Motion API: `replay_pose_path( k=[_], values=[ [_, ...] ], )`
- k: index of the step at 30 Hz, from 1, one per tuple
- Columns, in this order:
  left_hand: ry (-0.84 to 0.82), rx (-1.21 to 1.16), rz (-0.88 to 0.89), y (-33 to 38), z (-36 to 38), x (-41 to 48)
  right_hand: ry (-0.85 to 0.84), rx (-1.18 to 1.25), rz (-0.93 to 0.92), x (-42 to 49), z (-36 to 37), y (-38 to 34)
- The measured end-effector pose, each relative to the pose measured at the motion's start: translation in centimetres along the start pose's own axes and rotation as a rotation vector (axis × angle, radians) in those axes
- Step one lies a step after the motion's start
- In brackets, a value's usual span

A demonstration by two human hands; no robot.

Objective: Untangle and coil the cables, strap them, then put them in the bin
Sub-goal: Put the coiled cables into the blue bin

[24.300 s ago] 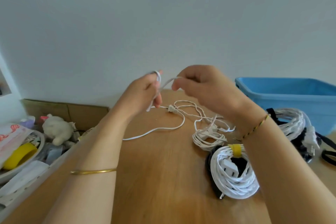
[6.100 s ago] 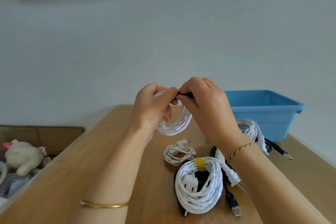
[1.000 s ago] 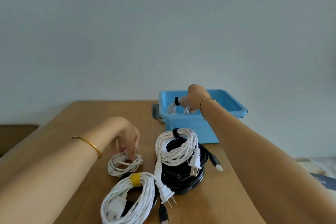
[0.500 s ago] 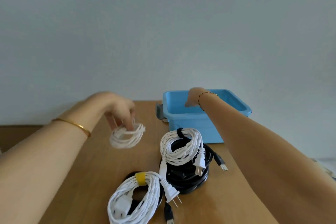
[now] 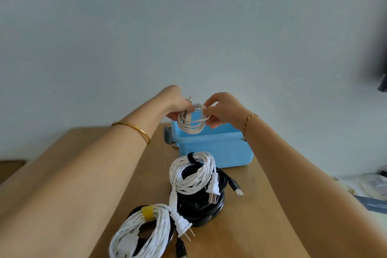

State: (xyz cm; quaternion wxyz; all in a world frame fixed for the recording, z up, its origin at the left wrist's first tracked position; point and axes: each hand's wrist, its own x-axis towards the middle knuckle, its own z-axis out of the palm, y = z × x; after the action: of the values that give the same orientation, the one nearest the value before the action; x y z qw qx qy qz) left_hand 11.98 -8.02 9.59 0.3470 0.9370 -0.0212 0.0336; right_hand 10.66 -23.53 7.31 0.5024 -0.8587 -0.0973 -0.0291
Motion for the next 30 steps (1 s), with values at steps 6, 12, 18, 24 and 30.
replay_pose_path(
  k=[6, 12, 18, 24, 30],
  values=[
    [0.065, -0.05, 0.053, -1.3, 0.1, 0.0, -0.027, -0.136, -0.037, 1.1, 1.0, 0.3],
    [-0.067, 0.01, -0.019, -2.4, -0.1, -1.1, 0.091, -0.281, 0.078, 3.2, 0.5, 1.9],
    [-0.541, 0.281, -0.043, -3.0, 0.3, -4.3, 0.025, -0.667, 0.197, 4.3, 2.3, 3.2],
    [-0.545, 0.538, 0.068, -3.5, 2.9, -5.8, -0.147, -0.862, 0.227, 5.3, 4.2, 4.2],
    [-0.429, 0.691, 0.148, -3.7, 3.6, -6.2, 0.001, -0.74, 0.055, 3.8, 2.0, 1.9]
  ],
)
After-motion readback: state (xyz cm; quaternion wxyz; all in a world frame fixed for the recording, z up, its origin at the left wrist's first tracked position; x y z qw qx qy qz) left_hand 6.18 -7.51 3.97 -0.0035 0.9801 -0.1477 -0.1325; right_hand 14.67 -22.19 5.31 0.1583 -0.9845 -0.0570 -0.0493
